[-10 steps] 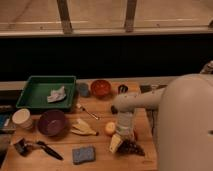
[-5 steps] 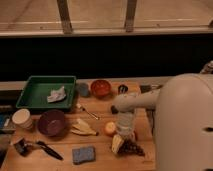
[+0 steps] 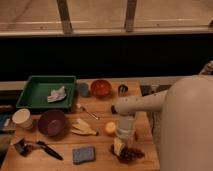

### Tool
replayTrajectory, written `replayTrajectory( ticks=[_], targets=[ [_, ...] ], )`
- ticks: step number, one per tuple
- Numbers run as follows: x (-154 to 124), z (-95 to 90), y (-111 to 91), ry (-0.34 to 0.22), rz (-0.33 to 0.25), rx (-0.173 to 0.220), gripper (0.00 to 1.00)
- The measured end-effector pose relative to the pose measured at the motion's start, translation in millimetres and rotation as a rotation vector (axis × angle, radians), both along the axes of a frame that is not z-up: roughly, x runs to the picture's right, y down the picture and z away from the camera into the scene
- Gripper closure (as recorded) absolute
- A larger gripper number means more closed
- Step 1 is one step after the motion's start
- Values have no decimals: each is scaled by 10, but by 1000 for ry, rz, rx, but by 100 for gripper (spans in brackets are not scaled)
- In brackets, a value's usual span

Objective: Place grapes in purple bowl

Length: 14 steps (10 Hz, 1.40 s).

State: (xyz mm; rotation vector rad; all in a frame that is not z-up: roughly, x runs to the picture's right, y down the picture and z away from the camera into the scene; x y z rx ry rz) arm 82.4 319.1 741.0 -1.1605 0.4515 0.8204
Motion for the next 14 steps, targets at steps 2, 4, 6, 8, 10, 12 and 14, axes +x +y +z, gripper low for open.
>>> replayTrajectory(
  ticks=[2, 4, 6, 8, 10, 12, 14],
  targets=[
    [-8, -59, -77, -22, 37, 19, 100],
    [57, -173, -297, -18, 74, 65, 100],
    [30, -358, -657, -11, 77, 143, 100],
    [-7, -443, -1106, -14, 85, 226, 100],
    [-169, -446, -1446, -58, 77, 286, 100],
    [-382, -473, -1734, -128, 92, 330, 100],
    [-606, -524, -1980, -207, 152, 343, 100]
  ],
)
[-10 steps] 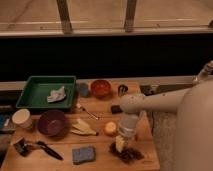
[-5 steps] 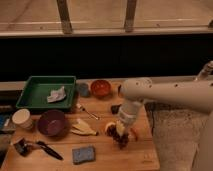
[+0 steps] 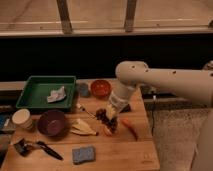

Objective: Place grapes in purple bowl

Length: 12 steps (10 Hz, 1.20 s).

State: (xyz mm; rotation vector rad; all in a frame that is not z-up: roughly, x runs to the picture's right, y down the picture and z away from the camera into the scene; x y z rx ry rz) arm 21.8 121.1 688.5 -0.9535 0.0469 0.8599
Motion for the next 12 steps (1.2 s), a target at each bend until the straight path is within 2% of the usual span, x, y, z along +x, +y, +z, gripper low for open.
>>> replayTrajectory(
  ticks=[7, 9, 12],
  targets=[
    [-23, -2, -22, -11, 4, -2, 100],
    [-64, -18, -52, -24, -30, 11, 100],
    [-539, 1, -244, -110, -122, 52, 100]
  ],
)
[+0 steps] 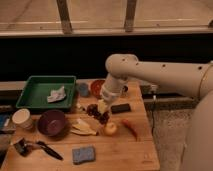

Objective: Place grapes in purple bowl

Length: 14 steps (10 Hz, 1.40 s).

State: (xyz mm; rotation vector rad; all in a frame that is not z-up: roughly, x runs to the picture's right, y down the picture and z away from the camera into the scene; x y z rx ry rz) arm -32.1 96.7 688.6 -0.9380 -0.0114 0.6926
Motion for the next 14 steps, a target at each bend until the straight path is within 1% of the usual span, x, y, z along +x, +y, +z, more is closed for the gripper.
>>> replayTrajectory(
  ticks=[2, 3, 4, 5, 7, 8, 9, 10, 12, 13, 14],
  targets=[
    [-552, 49, -124, -89, -81, 12, 100],
    [-755, 55, -149, -128, -110, 11, 100],
    [-989, 59, -161, -174, -139, 4, 100],
    [-1289, 61, -156, -236, -176, -5, 100],
    [-1673, 37, -142, -317, -223, -10, 100],
    [-1948, -7, -120, -380, -256, -14, 100],
    [-2232, -73, -86, -467, -289, -24, 100],
    [-2364, -113, -56, -521, -304, -33, 100],
    [-2491, -137, -19, -596, -308, -65, 100],
    [-2498, -112, -22, -624, -300, -78, 100],
    [-2473, -61, -23, -678, -278, -102, 100]
  ],
)
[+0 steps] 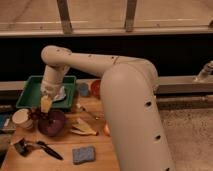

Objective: Place grapes in purple bowl

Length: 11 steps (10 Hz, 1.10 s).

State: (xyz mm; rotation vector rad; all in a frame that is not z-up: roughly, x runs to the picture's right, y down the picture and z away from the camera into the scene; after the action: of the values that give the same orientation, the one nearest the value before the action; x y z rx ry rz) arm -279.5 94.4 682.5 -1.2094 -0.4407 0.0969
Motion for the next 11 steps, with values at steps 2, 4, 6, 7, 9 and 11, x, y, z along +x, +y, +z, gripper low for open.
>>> replayTrajectory(
  ticks=[2, 4, 6, 7, 9, 11],
  targets=[
    [154, 194, -79, -76, 60, -83, 100],
    [199, 302, -121, -102, 76, -85, 95],
    [177, 318, -79, -124, 65, -89, 77],
    [159, 312, -72, -126, 63, -89, 73],
    [170, 315, -77, -125, 64, -89, 76],
    [173, 314, -77, -124, 64, -89, 76]
  ],
)
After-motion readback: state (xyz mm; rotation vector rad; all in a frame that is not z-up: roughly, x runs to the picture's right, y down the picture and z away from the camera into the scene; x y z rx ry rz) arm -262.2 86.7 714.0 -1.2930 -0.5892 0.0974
